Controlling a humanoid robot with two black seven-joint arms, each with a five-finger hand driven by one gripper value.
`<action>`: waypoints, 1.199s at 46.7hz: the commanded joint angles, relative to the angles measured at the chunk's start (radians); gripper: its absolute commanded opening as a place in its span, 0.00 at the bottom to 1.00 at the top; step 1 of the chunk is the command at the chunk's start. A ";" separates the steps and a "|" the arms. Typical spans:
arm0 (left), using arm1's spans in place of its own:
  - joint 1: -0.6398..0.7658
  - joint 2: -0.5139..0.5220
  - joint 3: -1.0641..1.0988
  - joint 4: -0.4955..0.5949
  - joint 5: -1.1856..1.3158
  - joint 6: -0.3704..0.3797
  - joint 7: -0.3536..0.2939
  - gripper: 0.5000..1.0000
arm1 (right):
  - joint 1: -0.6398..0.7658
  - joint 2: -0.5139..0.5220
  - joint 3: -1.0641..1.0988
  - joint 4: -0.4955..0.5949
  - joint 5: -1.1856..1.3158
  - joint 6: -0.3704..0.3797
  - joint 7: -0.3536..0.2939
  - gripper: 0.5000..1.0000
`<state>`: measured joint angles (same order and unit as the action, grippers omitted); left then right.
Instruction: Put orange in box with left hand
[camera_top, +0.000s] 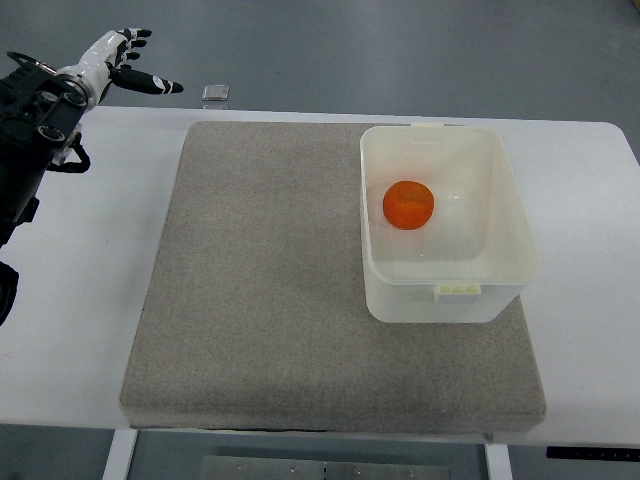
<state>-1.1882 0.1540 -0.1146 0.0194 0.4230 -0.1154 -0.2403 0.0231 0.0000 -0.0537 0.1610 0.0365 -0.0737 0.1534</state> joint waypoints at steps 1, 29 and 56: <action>0.015 -0.001 -0.008 -0.010 -0.024 0.000 -0.100 0.95 | 0.000 0.000 0.000 0.000 0.000 0.000 0.000 0.85; 0.081 -0.019 -0.059 -0.084 -0.391 -0.040 -0.198 0.94 | 0.000 0.000 0.000 0.000 -0.001 0.000 0.000 0.85; 0.110 -0.120 -0.218 -0.078 -0.621 0.154 -0.016 0.91 | 0.000 0.000 0.000 0.000 -0.001 0.000 0.000 0.85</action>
<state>-1.0815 0.0294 -0.2892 -0.0554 -0.1969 0.0551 -0.2411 0.0230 0.0000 -0.0537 0.1611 0.0366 -0.0736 0.1534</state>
